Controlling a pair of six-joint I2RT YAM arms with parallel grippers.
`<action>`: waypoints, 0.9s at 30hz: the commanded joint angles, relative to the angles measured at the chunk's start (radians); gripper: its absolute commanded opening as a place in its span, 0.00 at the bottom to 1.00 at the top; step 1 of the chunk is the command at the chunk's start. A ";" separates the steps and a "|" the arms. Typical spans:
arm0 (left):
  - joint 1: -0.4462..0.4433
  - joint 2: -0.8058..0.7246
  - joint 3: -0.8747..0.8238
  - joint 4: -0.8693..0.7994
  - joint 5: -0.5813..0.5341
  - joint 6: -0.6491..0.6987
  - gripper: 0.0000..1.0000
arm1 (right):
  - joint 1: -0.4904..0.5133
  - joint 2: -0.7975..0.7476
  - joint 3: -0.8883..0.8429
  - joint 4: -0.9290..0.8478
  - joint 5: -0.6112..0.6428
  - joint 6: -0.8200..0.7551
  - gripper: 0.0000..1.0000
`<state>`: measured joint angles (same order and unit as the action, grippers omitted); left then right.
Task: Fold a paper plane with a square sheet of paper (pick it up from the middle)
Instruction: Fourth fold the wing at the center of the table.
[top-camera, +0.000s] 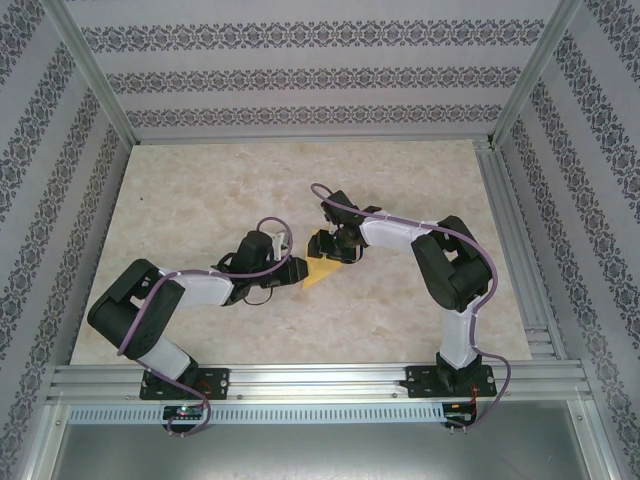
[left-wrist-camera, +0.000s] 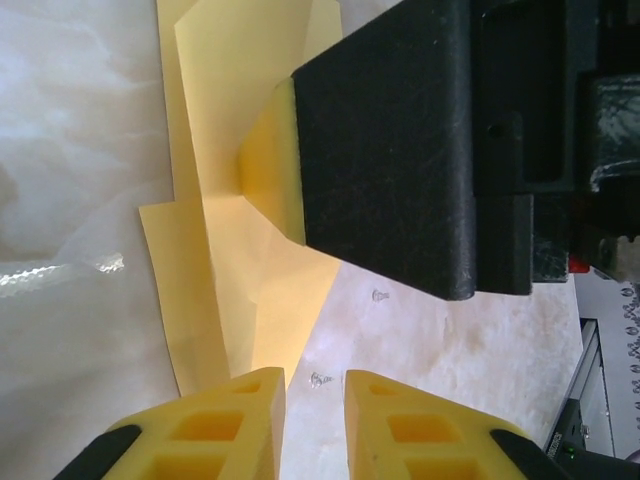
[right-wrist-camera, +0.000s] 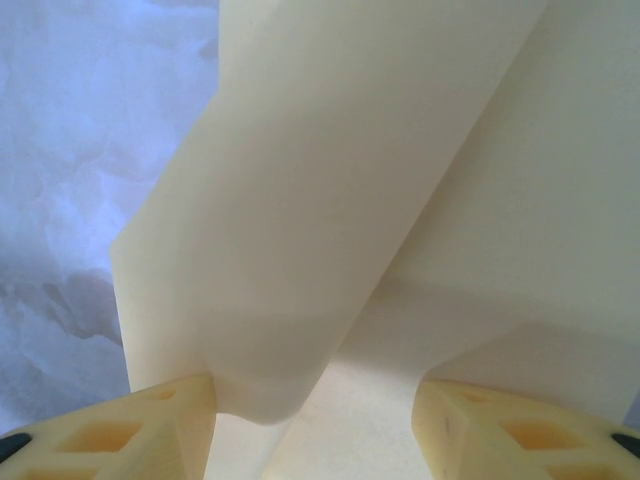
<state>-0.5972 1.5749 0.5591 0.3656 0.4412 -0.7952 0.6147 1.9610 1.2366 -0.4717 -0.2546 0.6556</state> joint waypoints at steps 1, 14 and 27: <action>-0.010 0.014 0.044 -0.016 0.024 0.029 0.21 | -0.021 0.103 -0.045 -0.096 0.134 0.002 0.58; -0.010 0.088 0.071 -0.049 -0.001 0.019 0.15 | -0.023 0.112 -0.045 -0.107 0.137 -0.003 0.57; -0.009 0.135 0.089 -0.106 -0.040 0.007 0.11 | -0.022 0.122 -0.042 -0.122 0.152 -0.004 0.56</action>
<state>-0.5980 1.6978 0.6289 0.2878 0.4103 -0.7902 0.6144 1.9705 1.2495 -0.4904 -0.2481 0.6556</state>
